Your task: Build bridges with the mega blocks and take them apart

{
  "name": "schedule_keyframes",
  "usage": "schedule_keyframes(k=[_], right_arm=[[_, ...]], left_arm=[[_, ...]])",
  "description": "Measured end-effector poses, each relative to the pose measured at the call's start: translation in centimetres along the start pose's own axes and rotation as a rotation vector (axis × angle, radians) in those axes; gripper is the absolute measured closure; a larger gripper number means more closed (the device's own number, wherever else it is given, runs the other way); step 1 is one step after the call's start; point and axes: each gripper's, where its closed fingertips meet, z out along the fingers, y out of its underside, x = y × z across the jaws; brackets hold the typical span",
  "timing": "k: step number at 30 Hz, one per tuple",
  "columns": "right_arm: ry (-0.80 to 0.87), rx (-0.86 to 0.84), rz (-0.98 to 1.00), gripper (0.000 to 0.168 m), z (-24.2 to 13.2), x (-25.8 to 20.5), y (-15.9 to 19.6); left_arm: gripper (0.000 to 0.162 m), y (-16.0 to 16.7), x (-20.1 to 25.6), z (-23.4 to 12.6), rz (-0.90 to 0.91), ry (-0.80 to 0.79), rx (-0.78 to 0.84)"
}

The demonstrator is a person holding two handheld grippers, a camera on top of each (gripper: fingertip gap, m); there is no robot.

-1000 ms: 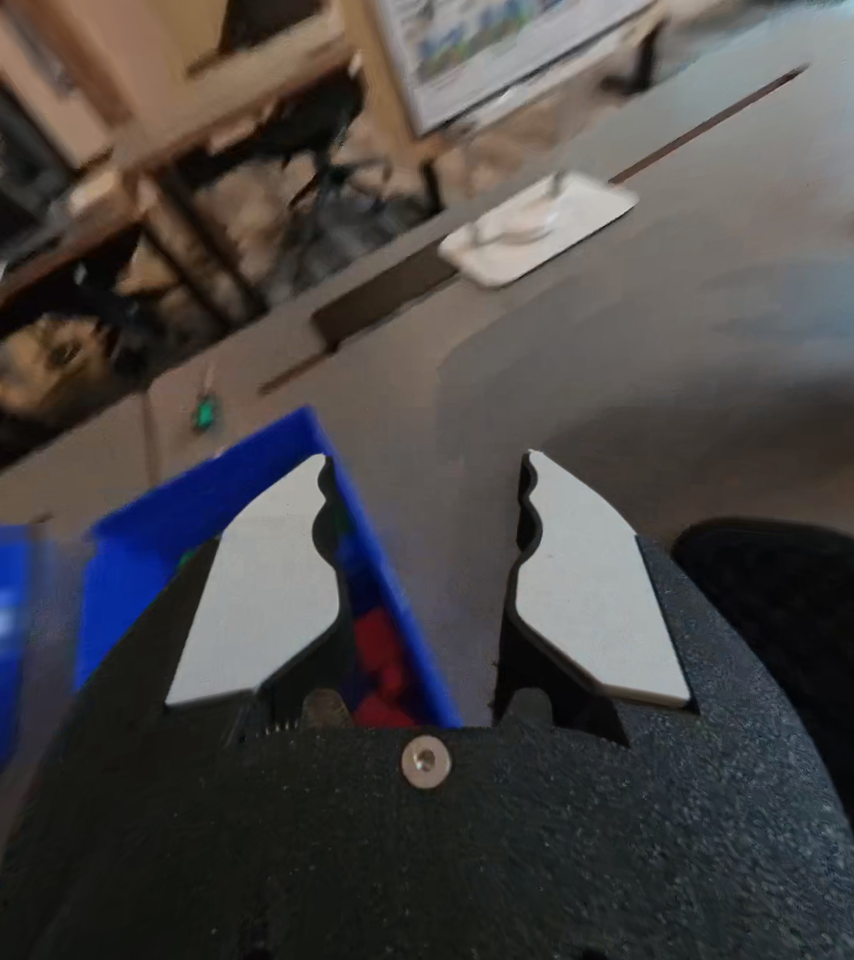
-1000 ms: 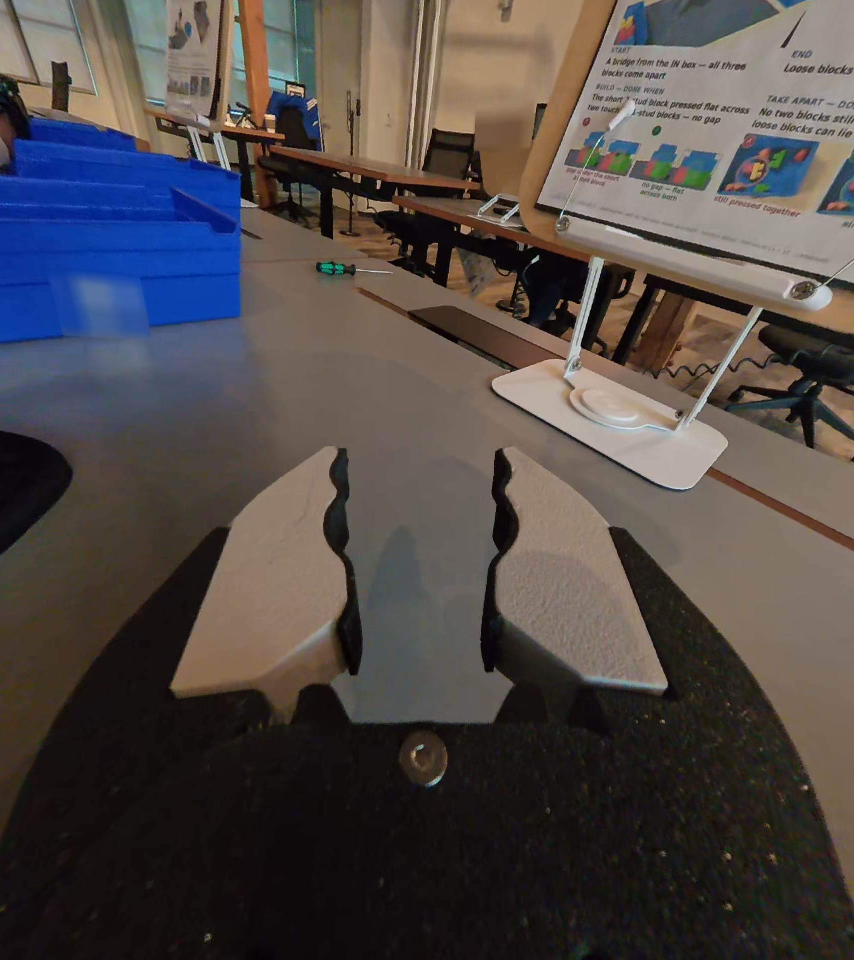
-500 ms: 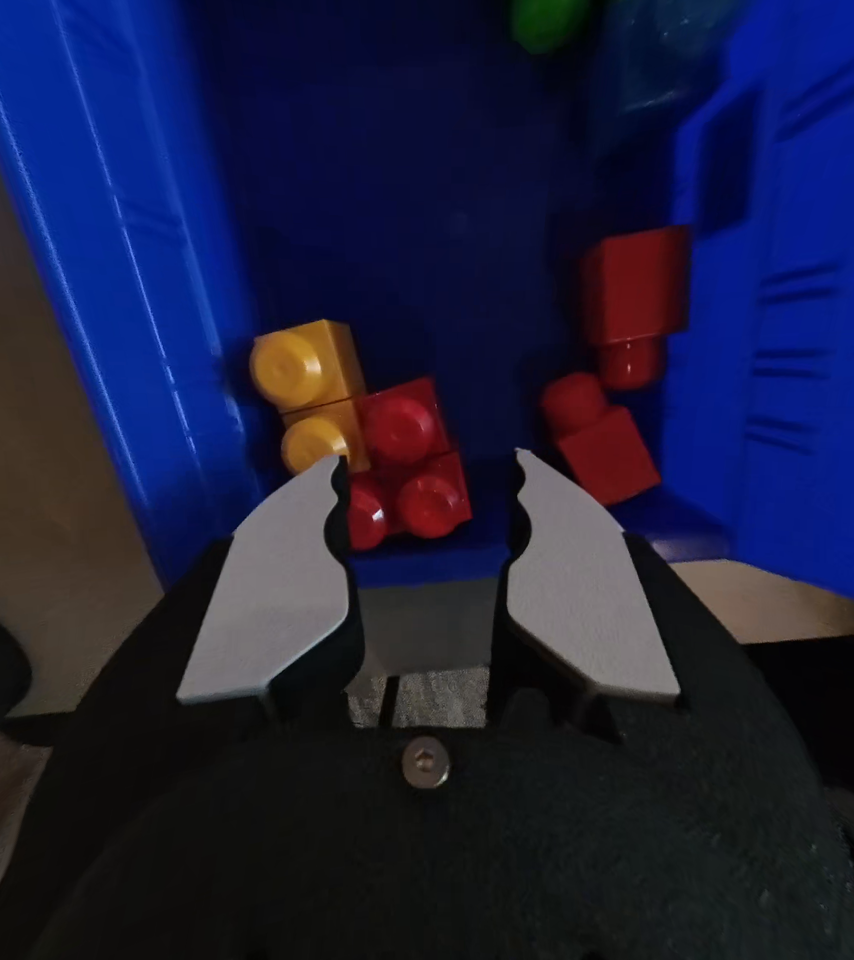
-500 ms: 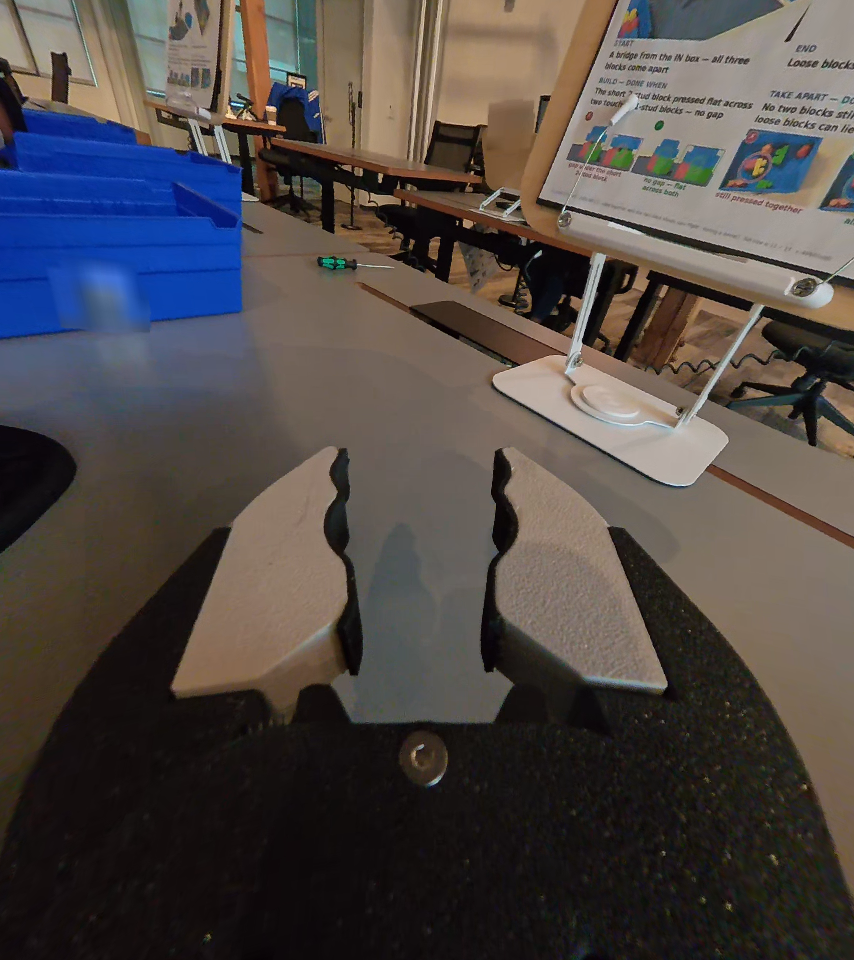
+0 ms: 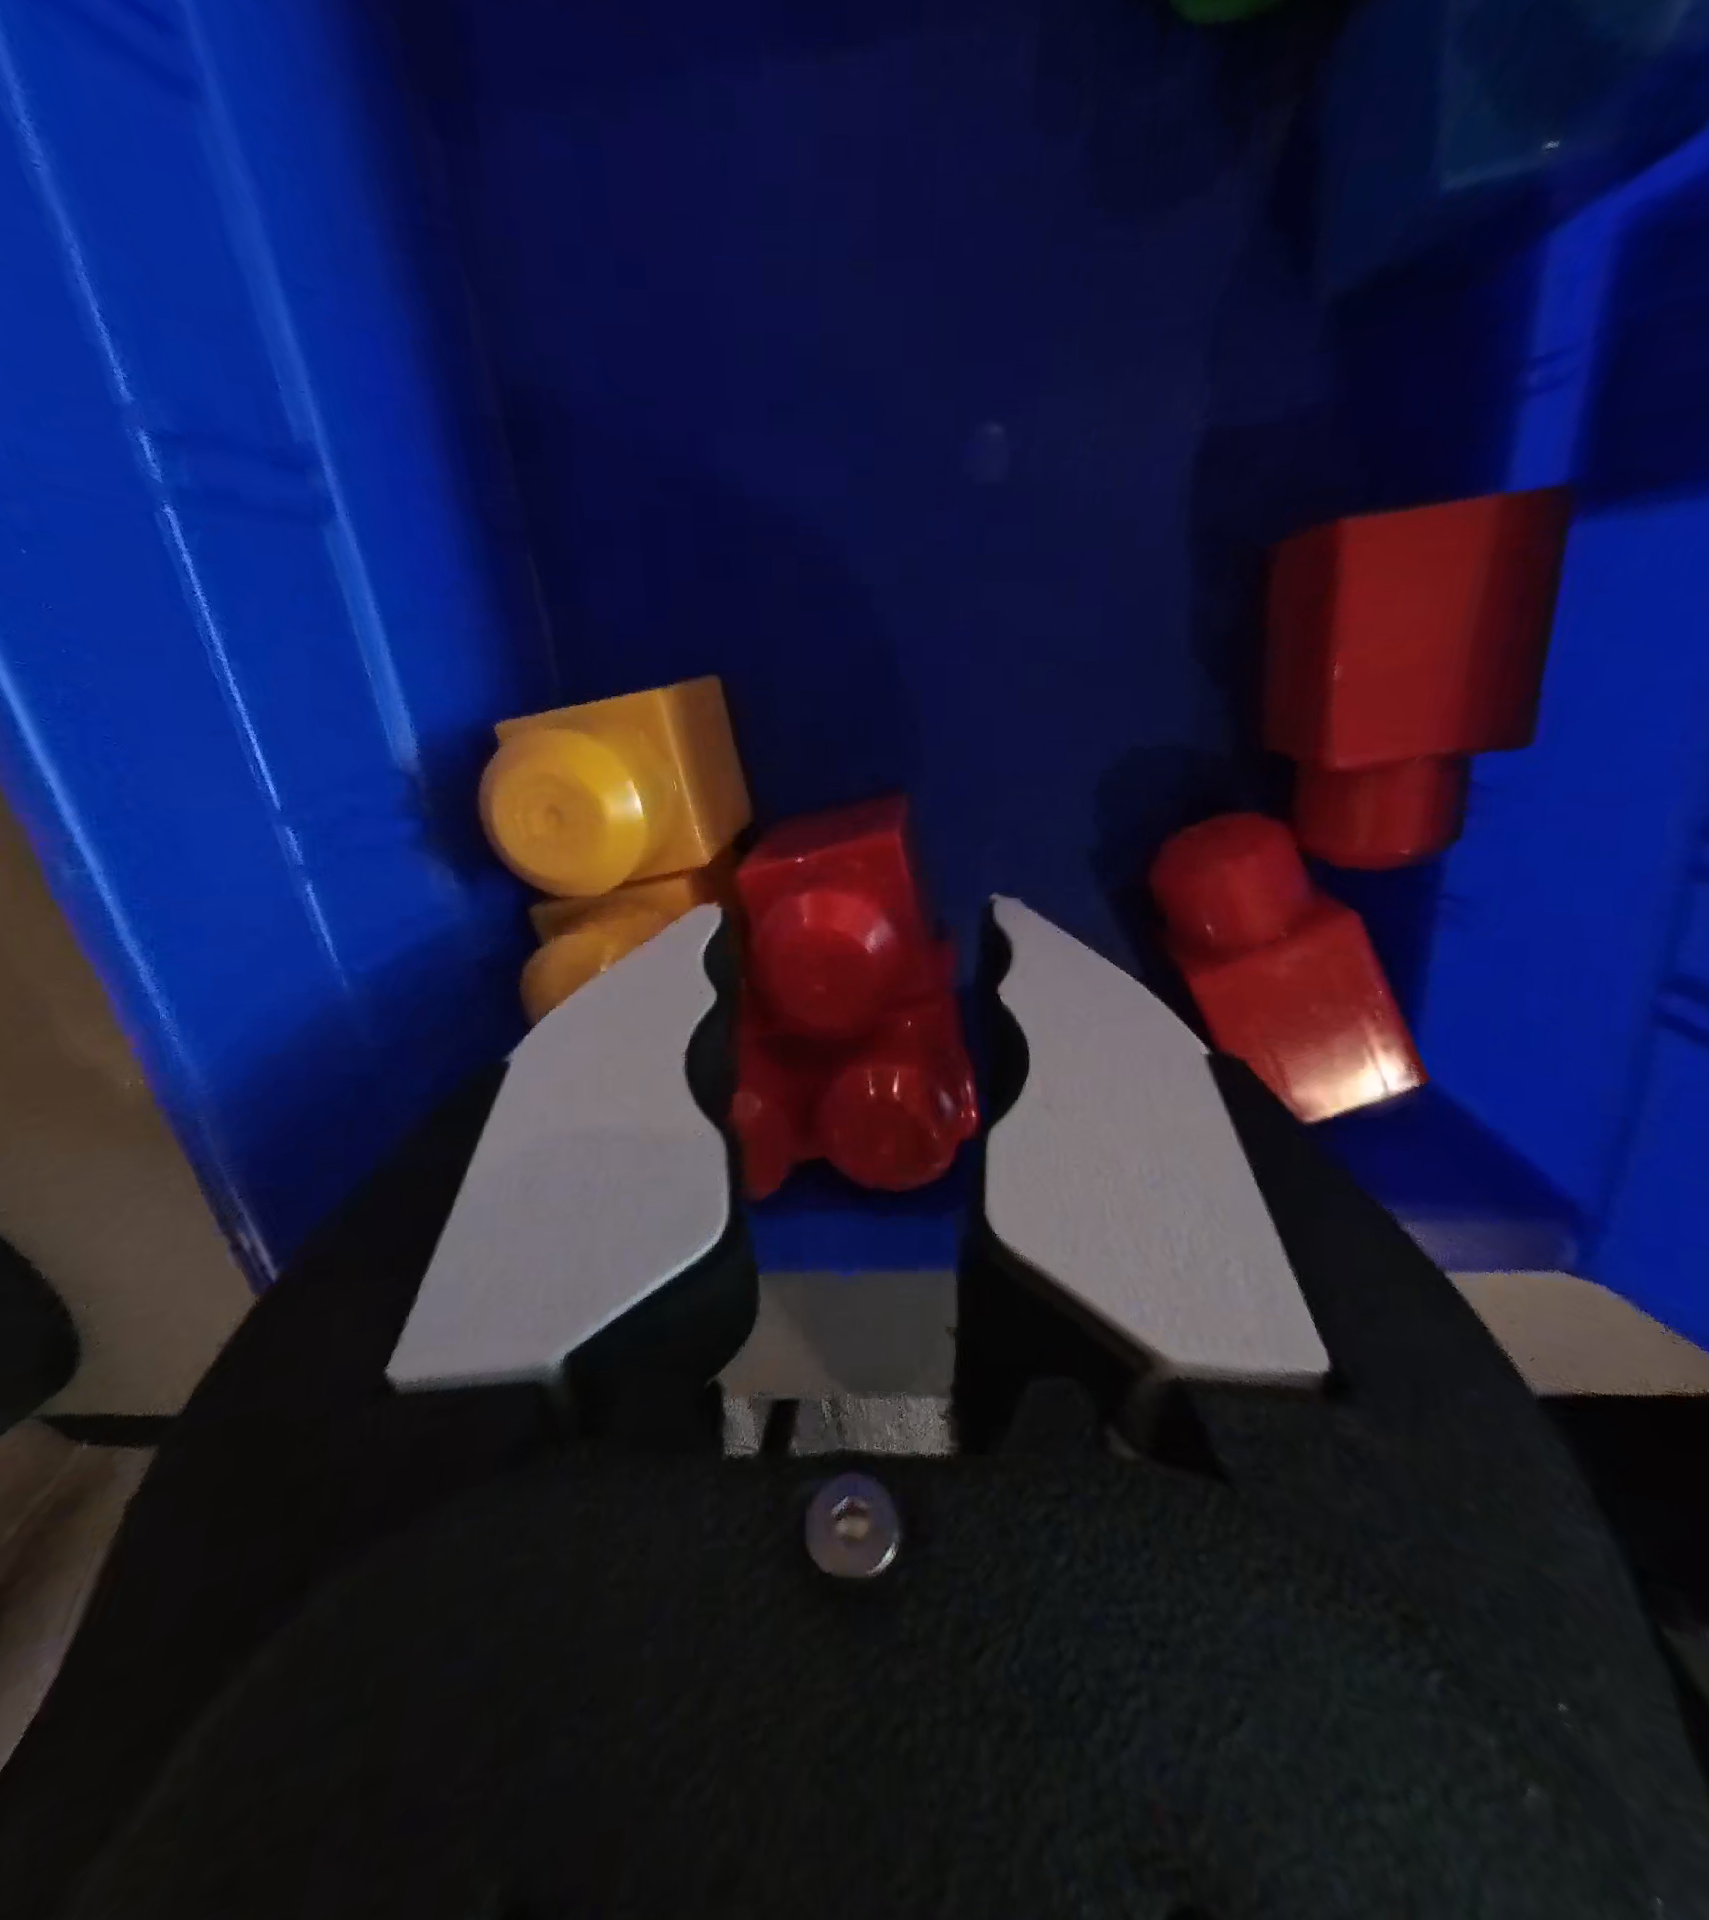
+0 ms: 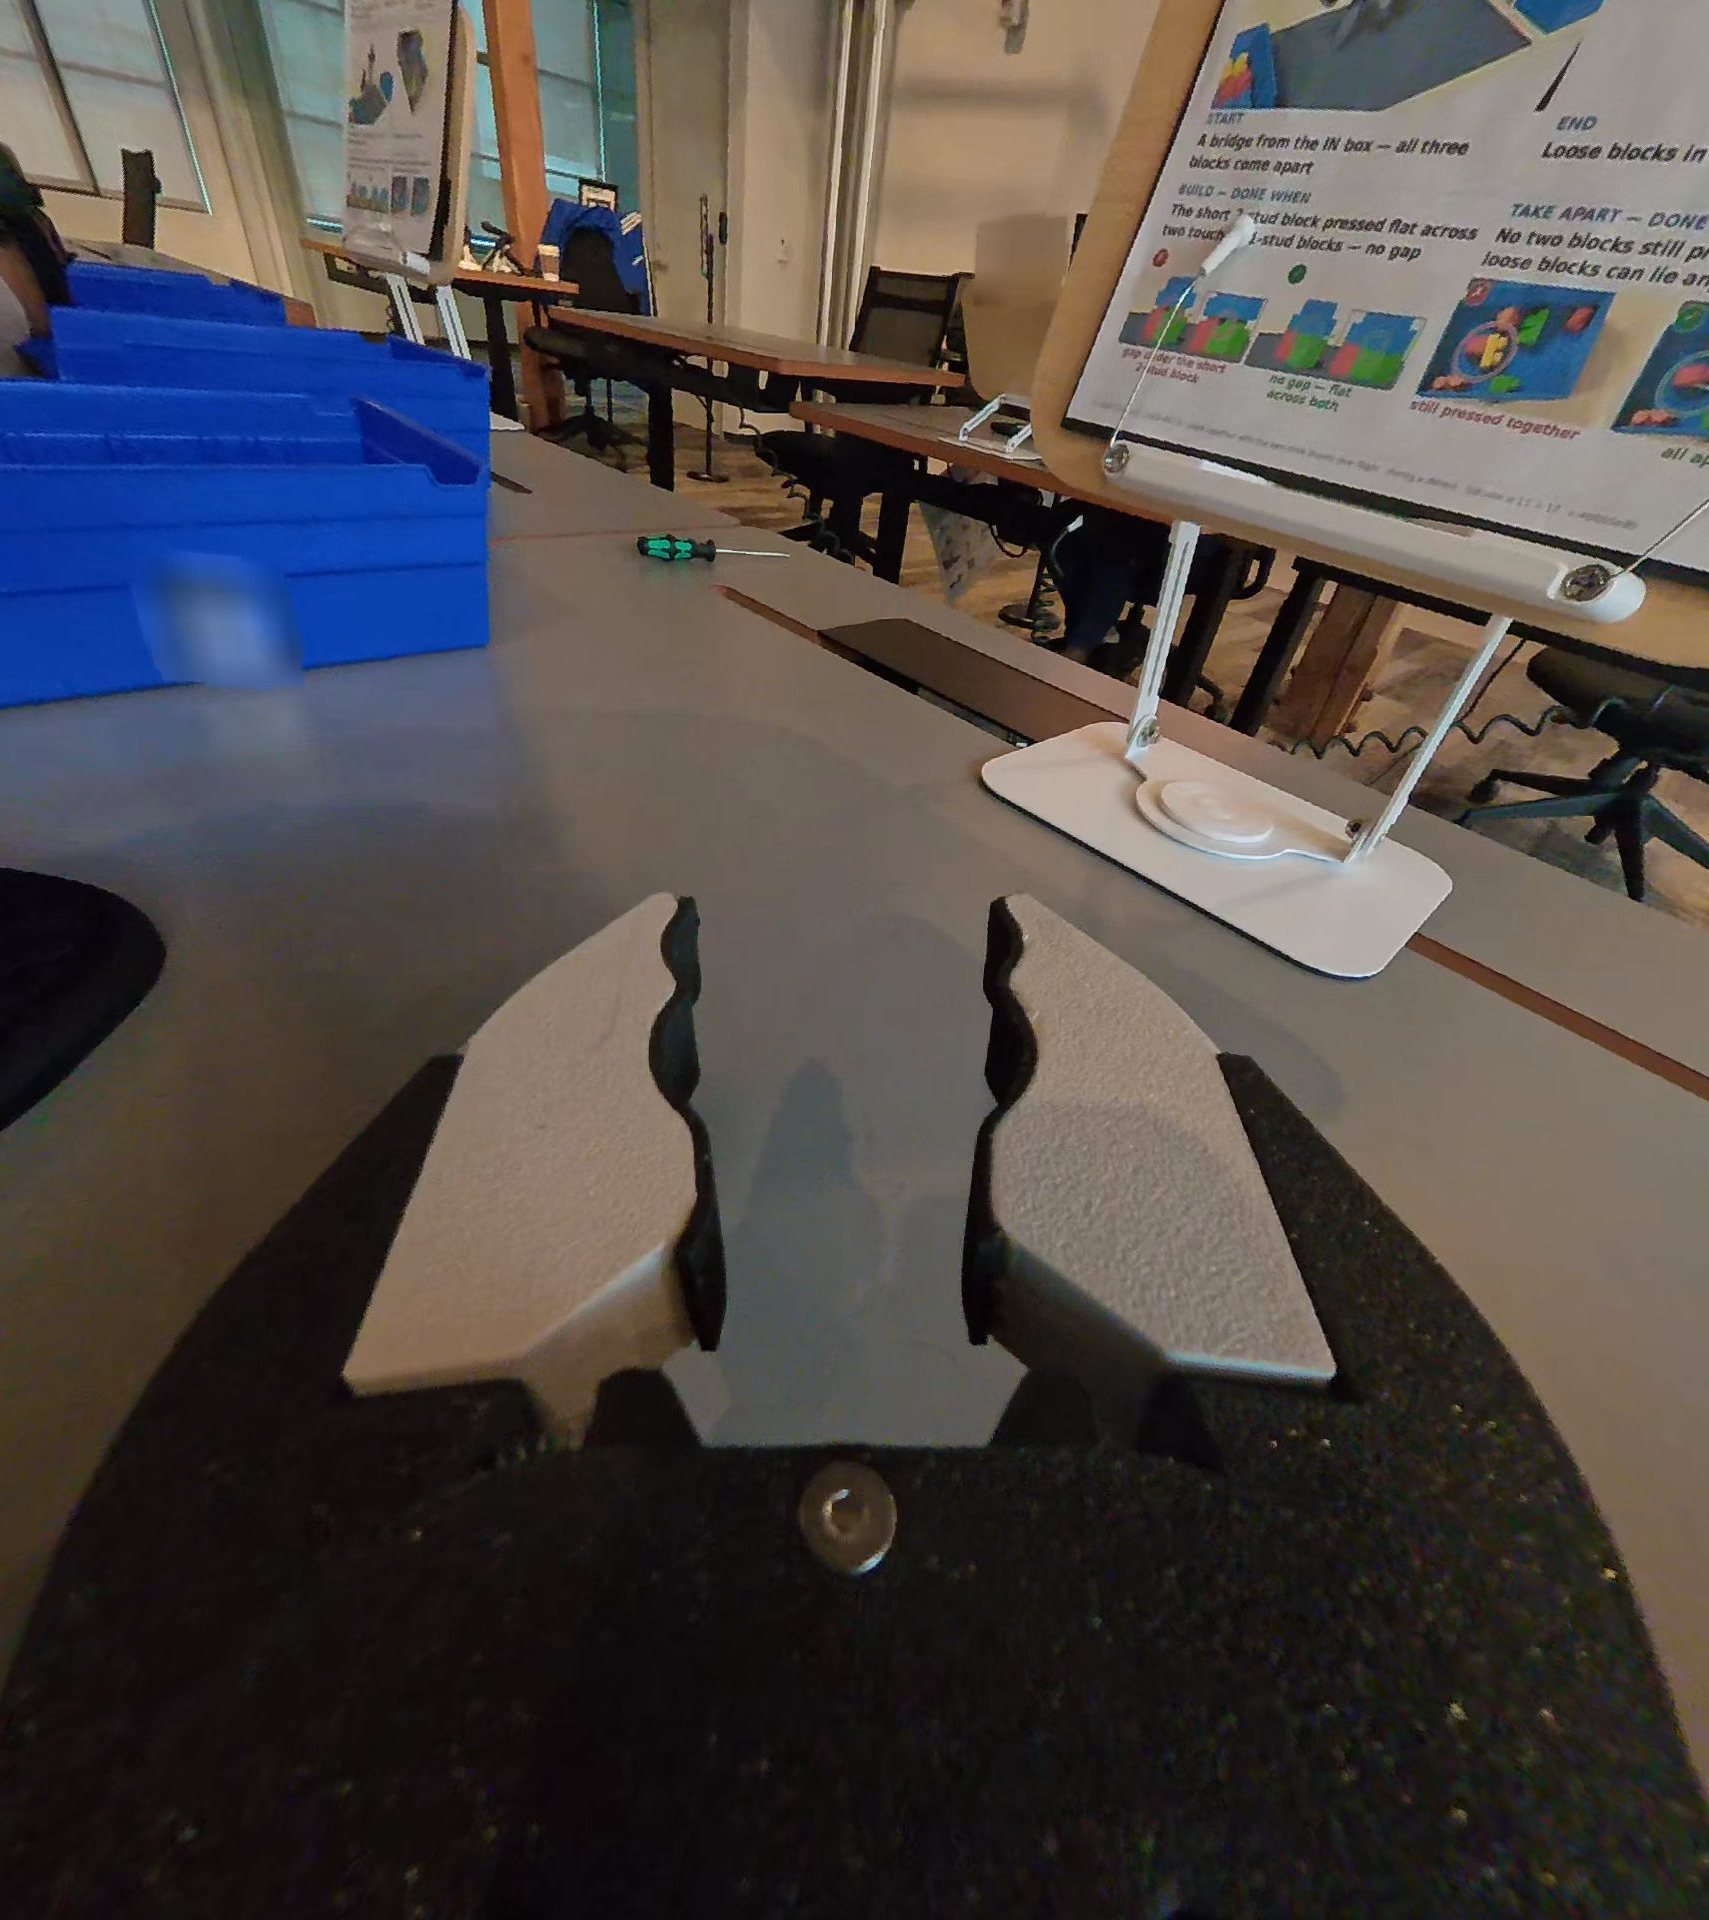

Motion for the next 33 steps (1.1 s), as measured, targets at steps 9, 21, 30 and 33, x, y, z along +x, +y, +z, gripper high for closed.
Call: schedule_keyframes(k=[9,21,30,33], right_arm=[[0.000,-0.023,-0.010,0.116,0.1,0.0,0.5],[-0.023,-0.064,-0.031,0.117,0.5,-0.4,1.3],[-0.022,-0.083,-0.036,0.117,0.8,-0.3,1.8],[-0.017,-0.088,-0.030,0.117,0.8,-0.1,2.0]], left_arm=[[0.130,-1.0,0.0,-1.0,0.027,-0.012,0.023],[0.129,-9.6,12.7,-14.2,0.542,0.016,0.354],[0.129,-11.4,31.2,-14.5,1.087,0.169,0.376],[0.129,-11.1,35.8,-12.8,1.219,0.197,0.345]])
